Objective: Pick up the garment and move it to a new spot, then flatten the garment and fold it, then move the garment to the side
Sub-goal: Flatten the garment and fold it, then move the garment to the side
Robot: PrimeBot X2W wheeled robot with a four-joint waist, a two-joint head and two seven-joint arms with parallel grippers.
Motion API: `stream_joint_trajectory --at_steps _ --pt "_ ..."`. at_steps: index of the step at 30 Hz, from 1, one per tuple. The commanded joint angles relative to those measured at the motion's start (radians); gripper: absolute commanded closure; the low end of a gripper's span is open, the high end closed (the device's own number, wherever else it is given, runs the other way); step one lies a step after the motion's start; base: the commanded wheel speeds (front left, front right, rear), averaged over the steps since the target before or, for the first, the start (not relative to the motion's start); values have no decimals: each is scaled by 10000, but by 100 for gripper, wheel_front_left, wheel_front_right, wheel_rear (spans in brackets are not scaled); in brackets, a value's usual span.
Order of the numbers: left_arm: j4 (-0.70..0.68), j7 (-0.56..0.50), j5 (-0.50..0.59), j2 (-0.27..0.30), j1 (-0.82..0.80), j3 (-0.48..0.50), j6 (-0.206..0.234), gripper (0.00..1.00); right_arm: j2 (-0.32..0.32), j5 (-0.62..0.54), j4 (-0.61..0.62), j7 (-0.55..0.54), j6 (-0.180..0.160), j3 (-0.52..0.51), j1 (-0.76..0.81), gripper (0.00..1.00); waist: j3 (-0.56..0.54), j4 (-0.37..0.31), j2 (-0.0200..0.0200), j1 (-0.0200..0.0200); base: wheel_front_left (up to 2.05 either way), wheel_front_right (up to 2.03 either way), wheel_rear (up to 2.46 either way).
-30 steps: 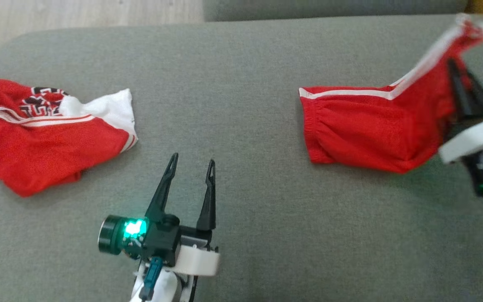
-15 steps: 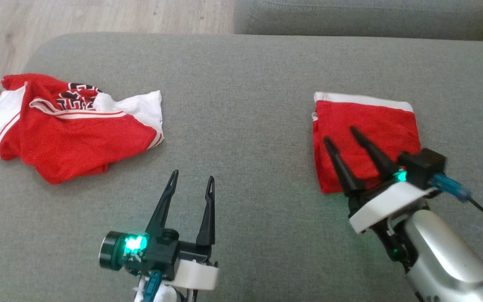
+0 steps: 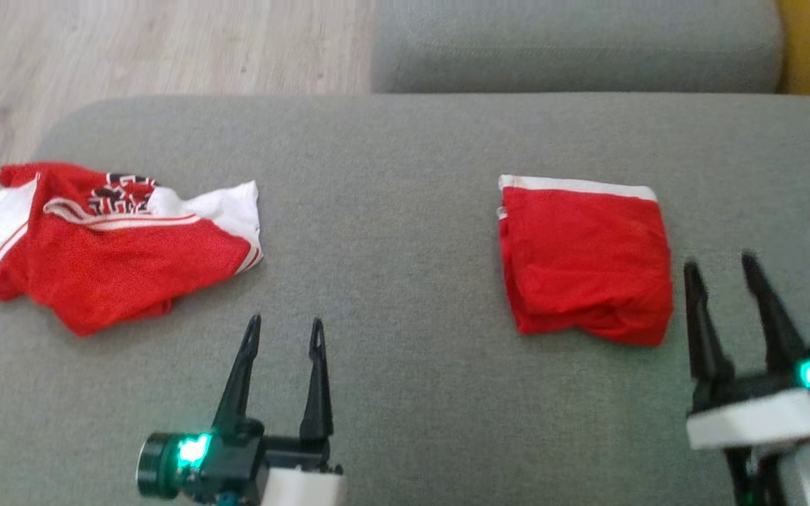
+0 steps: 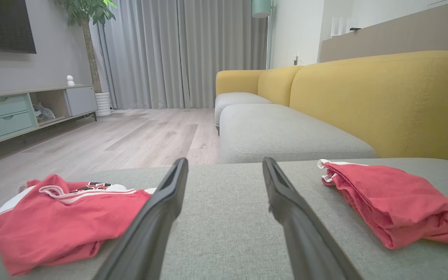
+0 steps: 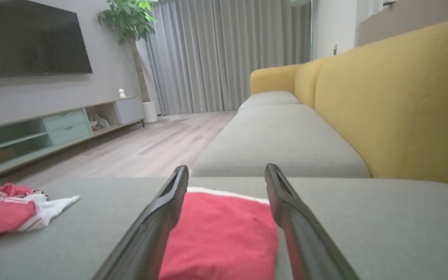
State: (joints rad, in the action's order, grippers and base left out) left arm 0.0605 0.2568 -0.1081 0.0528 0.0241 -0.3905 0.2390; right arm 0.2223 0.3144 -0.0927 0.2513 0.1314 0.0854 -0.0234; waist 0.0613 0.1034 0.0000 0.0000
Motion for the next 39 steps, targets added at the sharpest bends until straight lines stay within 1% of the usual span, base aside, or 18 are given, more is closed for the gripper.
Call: stream_joint_trajectory --at_steps 1,4,7,14,21,39 --pt "-470 49 22 -25 62 444 74 0 -138 -381 363 102 -7 -5 323 0 -305 -172 0 0 0 0 0" --pt "-644 49 124 -25 582 608 56 0 -409 -863 276 103 -7 -74 1018 0 -597 -309 0 0 0 0 0" --pt "-661 49 208 -25 1041 735 5 0 -700 -1068 162 103 -7 -63 1519 0 -824 -388 0 0 0 0 0" --pt "-658 49 239 -25 1657 1000 -101 0 -1047 -1389 42 104 -7 -149 2106 0 -1146 -446 0 0 0 0 0" --pt "-679 49 303 -25 1766 1013 -163 0 -1048 -1488 30 104 -7 -189 2136 0 -1163 -378 0 0 0 0 0" --pt "-637 49 347 -26 1755 1019 -164 0 -1090 -1591 -69 104 -7 -95 2140 0 -1246 -405 0 0 0 0 0"
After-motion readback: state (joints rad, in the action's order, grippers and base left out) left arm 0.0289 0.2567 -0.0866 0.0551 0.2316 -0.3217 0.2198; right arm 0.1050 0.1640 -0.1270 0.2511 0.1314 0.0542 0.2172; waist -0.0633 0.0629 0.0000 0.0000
